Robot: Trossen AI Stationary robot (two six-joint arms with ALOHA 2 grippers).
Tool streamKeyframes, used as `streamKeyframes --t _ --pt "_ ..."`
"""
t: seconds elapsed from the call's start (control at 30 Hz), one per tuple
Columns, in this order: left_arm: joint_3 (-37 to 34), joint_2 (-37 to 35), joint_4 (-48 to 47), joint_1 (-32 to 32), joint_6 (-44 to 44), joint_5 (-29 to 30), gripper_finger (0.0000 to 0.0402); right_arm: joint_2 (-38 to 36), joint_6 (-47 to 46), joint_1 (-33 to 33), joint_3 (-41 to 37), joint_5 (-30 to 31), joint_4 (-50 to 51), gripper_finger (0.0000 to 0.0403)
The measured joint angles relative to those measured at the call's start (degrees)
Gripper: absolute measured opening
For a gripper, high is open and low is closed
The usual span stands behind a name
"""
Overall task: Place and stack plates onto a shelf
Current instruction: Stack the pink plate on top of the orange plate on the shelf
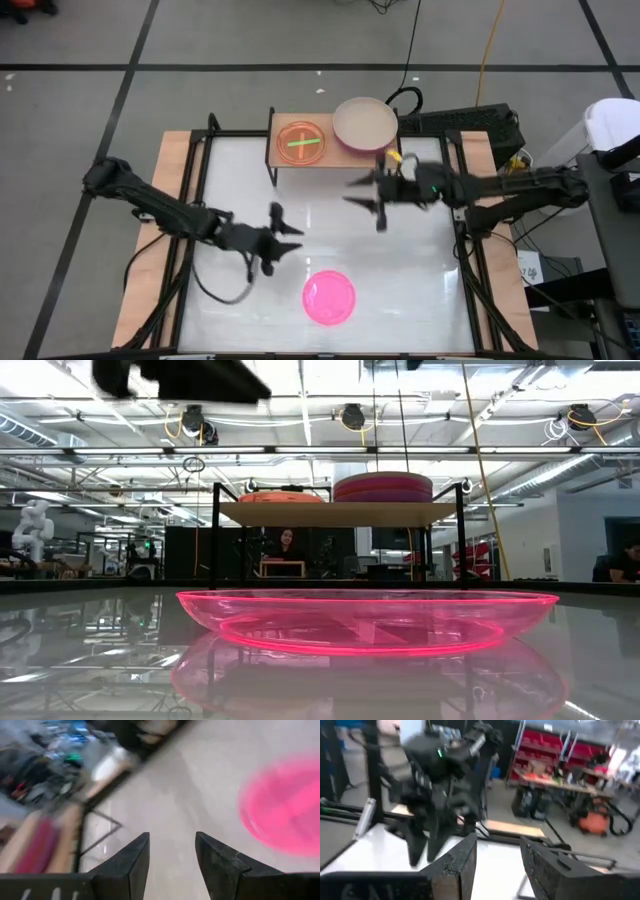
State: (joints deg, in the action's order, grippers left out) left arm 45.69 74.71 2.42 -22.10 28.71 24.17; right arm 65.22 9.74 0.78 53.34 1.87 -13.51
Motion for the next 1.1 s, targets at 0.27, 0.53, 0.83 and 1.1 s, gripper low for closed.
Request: streamKeyframes --t 0.27,0.53,0.83,1.1 --pt "5.51 16.24 -8.30 -7.05 11.61 -1.82 0.0165 -6.68 -3.58 14.82 -16.08 3.42 -19.12 0.0133" --pt "9.15 24.84 -8.23 -12.18 17.37 -2.10 0.0165 -7.22 4.77 21.49 -17.70 19.55 -20.58 0.0132" --pt "9.30 28.48 -5.93 -12.27 19.21 -7.46 0.0165 -7.20 4.91 21.63 -17.68 19.20 -20.61 0.0132" --pt "9.31 31.93 -0.53 -10.45 22.89 -9.79 0.0165 -7.20 4.89 21.59 -17.68 19.37 -20.76 0.0132"
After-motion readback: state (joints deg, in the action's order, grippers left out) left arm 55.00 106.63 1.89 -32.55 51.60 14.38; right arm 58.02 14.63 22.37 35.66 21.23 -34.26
